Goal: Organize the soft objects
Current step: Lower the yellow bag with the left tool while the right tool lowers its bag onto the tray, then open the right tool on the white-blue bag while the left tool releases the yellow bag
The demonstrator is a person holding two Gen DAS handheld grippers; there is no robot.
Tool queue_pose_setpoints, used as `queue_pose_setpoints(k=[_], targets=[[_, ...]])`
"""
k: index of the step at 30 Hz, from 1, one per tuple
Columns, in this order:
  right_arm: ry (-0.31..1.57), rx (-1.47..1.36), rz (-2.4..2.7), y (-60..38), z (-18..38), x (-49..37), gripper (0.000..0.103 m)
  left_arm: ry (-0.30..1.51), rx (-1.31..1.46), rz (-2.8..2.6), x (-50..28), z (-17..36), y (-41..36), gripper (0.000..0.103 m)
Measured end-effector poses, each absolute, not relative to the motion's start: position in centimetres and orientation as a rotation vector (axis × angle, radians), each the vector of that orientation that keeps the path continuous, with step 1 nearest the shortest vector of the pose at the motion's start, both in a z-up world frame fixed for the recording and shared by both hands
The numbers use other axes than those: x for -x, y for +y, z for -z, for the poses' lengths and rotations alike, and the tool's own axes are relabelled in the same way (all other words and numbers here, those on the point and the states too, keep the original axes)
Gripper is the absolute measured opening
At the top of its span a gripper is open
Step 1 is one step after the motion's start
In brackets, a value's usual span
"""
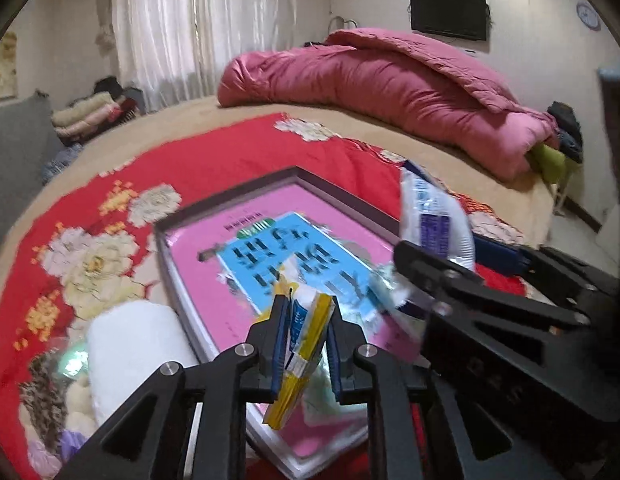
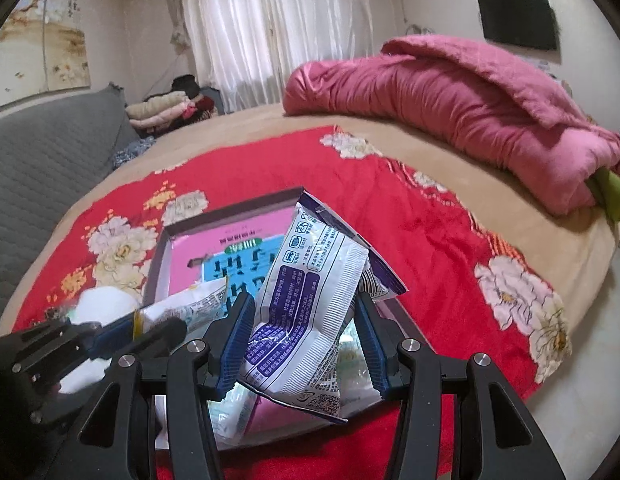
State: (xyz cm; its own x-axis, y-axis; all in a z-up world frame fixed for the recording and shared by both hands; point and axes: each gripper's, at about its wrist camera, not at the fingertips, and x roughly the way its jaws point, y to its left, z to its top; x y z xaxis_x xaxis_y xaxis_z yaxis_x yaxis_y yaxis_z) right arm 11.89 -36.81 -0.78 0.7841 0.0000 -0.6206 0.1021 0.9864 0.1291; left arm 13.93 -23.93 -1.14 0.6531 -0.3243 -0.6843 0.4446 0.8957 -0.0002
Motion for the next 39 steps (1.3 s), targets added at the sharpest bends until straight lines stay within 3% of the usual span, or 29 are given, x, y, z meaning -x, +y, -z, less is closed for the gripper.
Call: queue_pose_setpoints(k=[24, 29, 34, 39], targets=[[0.822, -0.097, 0.09, -37.1, 4.7, -16.7, 0.052, 0.877, -0.07, 0.544, -13.1, 3.2, -22.2, 0.03], [0.82, -0.11, 0.09, -37.5, 4.8, -16.9, 0.055, 0.88, -0.084, 0.54, -12.8, 3.4, -22.2, 0.03], [0.799, -0.175, 0.07, -38.6, 4.6, -16.5, 0.068, 0.884, -0.078, 0.531, -12.8, 3.3, -22.2, 0.03], [0.704, -0.269, 0.074, -40.2, 3.5, -14.8, 0.071, 0.883, -0.075, 0.526, -12.6, 3.2, -22.4, 0.03]])
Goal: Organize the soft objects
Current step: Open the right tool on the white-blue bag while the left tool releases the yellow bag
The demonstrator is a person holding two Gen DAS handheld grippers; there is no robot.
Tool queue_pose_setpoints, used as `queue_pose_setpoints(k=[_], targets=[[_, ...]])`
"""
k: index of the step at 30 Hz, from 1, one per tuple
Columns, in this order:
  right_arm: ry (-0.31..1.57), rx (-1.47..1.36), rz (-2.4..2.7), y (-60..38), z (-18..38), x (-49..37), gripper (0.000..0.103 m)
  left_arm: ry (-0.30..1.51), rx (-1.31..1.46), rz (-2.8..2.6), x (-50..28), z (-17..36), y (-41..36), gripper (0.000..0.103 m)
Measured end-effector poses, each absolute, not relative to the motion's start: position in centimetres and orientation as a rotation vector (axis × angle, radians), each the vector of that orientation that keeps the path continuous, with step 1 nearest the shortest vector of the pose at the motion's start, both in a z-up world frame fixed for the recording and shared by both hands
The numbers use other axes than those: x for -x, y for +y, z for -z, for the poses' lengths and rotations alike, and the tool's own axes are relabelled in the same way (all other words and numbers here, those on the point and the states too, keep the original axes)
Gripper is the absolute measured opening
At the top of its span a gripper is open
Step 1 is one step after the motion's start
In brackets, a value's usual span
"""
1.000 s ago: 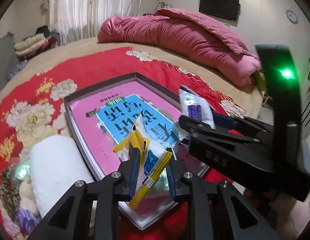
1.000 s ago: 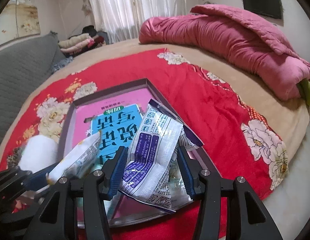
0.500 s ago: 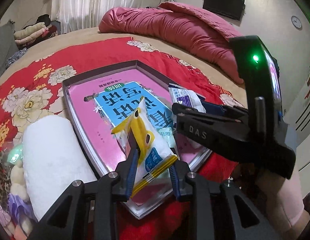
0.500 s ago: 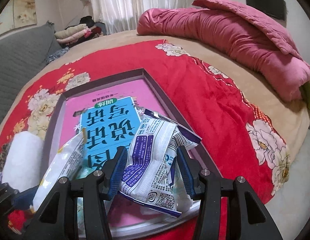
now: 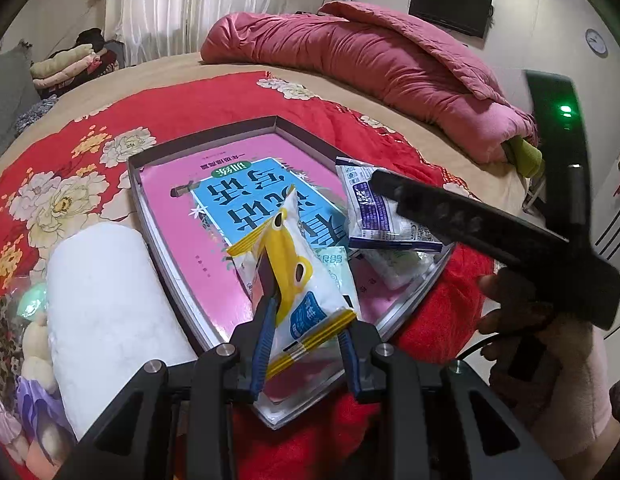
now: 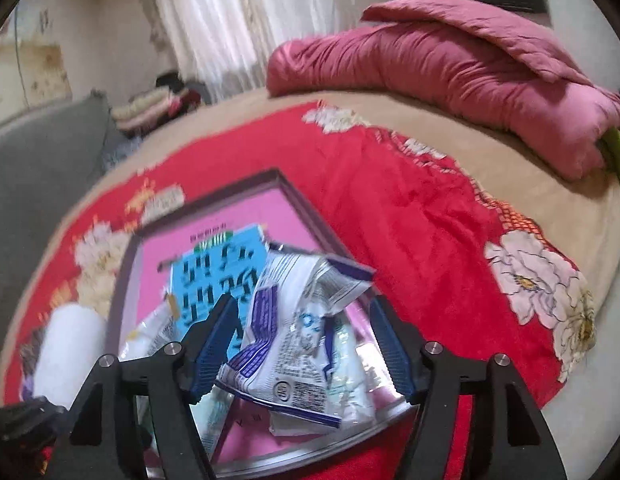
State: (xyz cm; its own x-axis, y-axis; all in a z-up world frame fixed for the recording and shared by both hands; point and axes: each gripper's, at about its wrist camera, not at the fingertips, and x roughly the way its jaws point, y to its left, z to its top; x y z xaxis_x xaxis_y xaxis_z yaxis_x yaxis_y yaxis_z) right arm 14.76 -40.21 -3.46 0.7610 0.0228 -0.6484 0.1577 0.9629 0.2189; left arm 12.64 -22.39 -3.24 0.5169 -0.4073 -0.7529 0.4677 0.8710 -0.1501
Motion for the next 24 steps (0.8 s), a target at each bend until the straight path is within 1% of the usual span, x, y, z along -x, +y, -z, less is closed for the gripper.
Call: queue_pose_setpoints(k=[2, 6, 10, 14, 24], targets=[[0.678, -0.287, 0.105, -40.7, 3.0, -14.0, 0.075, 0.883, -0.067, 0.528, -12.6, 3.3, -22.5, 0.03], [0.65, -0.301, 0.152, -41.2, 2.5, -13.3, 0.075, 0.878, -0.082, 0.529, -12.7, 3.3, -23.1, 0.032], [0.659, -0.329, 0.186, -42.1, 2.7, -13.2, 0.075, 0.883, -0.099, 0.531, -13.2, 3.4, -23.9, 0.038], [0.665, -0.347, 0.2, -42.5, 2.9, -13.3, 0.075, 0.92, -0.069, 0.536, -13.7, 3.6, -23.7, 0.047], [0.665, -0.356, 0.212, -43.0, 3.0, -13.2, 0.075, 0.873, -0.015, 0.634, -12.6, 1.3, -24.1, 0.047]])
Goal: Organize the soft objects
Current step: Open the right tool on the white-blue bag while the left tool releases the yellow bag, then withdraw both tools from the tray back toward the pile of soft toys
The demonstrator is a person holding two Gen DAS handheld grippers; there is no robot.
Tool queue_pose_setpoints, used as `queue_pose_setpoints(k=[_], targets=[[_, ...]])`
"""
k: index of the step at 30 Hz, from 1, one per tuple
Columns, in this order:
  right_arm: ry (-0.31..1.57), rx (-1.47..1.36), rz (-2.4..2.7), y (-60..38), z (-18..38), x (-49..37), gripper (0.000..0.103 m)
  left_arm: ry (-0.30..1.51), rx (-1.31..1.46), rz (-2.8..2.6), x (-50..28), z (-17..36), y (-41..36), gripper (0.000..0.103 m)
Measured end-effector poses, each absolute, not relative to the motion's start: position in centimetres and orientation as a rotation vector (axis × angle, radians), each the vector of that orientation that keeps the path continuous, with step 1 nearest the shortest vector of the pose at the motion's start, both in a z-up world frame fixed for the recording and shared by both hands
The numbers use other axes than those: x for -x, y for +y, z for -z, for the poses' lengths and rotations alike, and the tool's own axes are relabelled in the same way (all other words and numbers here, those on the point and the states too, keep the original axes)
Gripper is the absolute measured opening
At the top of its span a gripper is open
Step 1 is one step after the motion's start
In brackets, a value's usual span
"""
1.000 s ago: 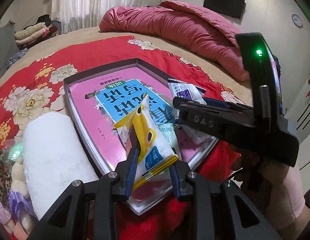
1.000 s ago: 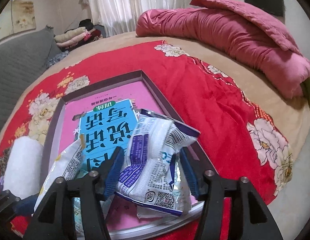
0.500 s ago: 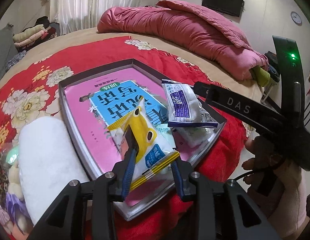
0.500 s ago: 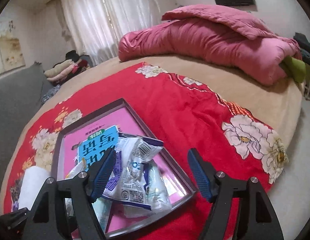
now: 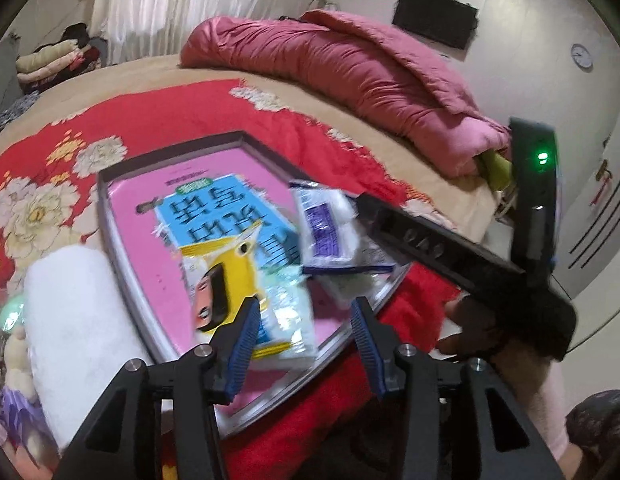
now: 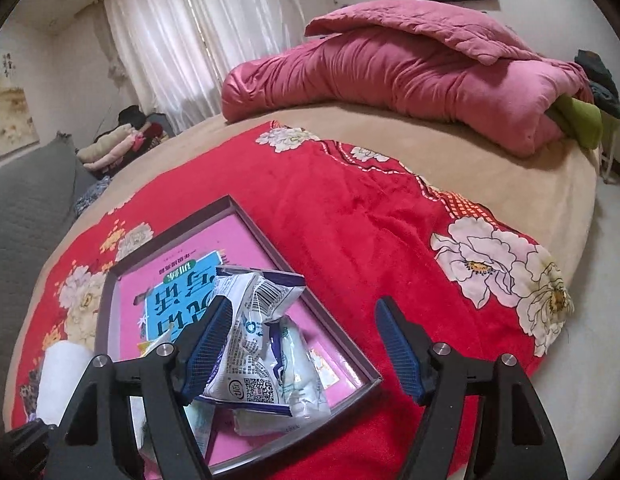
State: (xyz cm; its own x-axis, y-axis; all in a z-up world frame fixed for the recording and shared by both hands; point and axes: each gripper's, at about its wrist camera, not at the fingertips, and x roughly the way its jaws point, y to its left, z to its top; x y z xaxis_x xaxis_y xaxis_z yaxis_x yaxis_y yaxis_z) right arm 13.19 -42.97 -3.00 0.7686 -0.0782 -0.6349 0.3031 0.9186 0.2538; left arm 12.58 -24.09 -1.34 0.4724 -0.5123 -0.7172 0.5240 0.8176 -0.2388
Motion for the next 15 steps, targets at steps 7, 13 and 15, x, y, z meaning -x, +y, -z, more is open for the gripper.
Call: queue_pose_setpoints(k=[7, 13, 15], targets=[[0.663, -0.369, 0.221, -43.1, 3.0, -13.0, 0.075, 0.918, -0.055, 0.653, -12.6, 2.8, -25.5, 0.047], [0.663, -0.356, 0.216, -43.1, 3.0, -13.1, 0.075, 0.951, 0.037, 0.59, -13.9, 3.7, -23.1, 0.047], [0.661, -0.352, 0.216, -43.0, 3.0, -13.1, 0.075, 0.941, 0.05, 0.595, -13.9, 3.3, -22.9, 0.047]])
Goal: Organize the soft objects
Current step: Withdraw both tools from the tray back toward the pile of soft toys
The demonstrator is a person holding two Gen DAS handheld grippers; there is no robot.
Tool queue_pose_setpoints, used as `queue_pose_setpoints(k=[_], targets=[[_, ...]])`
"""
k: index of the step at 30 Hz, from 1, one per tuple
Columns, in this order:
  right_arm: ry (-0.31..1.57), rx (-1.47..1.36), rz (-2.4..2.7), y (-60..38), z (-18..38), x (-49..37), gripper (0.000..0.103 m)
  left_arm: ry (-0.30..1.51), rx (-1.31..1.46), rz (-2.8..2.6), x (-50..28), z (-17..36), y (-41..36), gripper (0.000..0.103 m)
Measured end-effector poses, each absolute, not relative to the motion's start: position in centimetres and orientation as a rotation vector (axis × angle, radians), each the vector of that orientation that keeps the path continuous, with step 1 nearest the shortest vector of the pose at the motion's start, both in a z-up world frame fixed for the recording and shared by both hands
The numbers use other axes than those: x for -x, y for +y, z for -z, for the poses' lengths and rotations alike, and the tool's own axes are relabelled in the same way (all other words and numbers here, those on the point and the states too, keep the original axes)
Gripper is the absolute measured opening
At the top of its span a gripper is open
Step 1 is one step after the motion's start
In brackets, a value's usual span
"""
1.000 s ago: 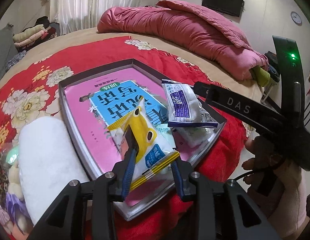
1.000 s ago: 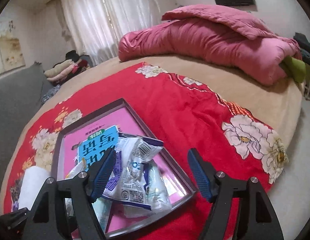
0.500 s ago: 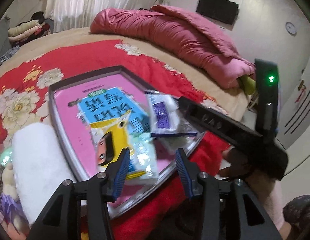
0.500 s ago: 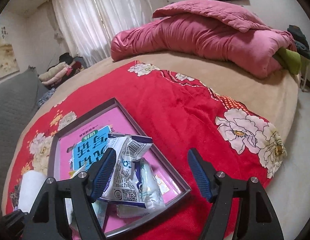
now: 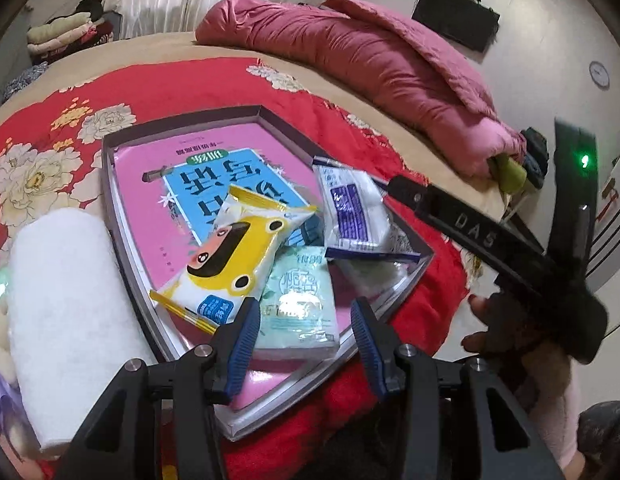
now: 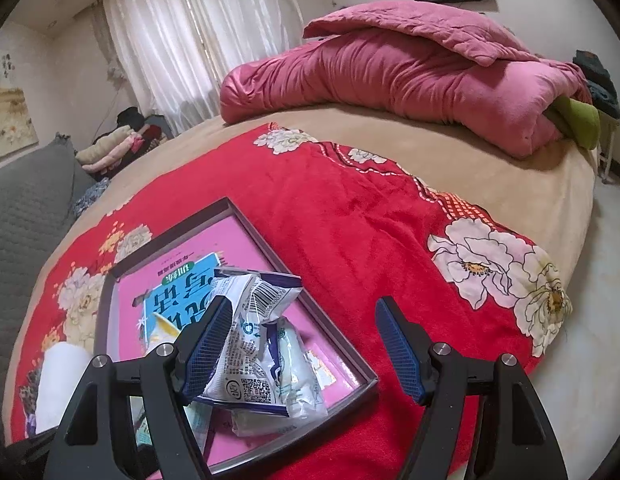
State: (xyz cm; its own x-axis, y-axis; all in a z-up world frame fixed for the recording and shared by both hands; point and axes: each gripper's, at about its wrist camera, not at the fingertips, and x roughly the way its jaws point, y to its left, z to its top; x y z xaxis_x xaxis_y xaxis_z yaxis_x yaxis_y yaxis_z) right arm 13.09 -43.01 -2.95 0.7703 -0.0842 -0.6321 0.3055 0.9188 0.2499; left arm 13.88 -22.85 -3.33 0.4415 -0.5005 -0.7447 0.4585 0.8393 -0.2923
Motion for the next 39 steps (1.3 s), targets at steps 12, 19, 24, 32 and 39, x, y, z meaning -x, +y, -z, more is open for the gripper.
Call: queue_pose_setpoints(k=[12, 19, 24, 32, 39], targets=[[0.631, -0.305, 0.219, -41.9, 2.0, -12.2, 0.076, 0.884, -0.007, 0.569, -11.3, 1.4, -22.1, 0.055], [0.64, -0.258, 0.214, -40.6, 1.5, -11.6, 0.076, 0.87, -0.006, 0.539, -10.9, 0.7, -21.4, 0.056], [0.644, -0.227, 0.206, -39.6, 1.2, -11.0, 0.076, 0.865, 0.002, 0.502, -10.7, 0.3, -20.6, 0.065], [0.655, -0.18, 0.17, -37.7, 0.7, -10.1, 0.076, 0.856, 0.037, 0.422, -10.3, -0.2, -18.3, 0.07], [0.665, -0.126, 0.119, -35.4, 0.2, -9.1, 0.076, 0.862, 0.054, 0.352, -9.8, -0.2, -16.1, 0.07]])
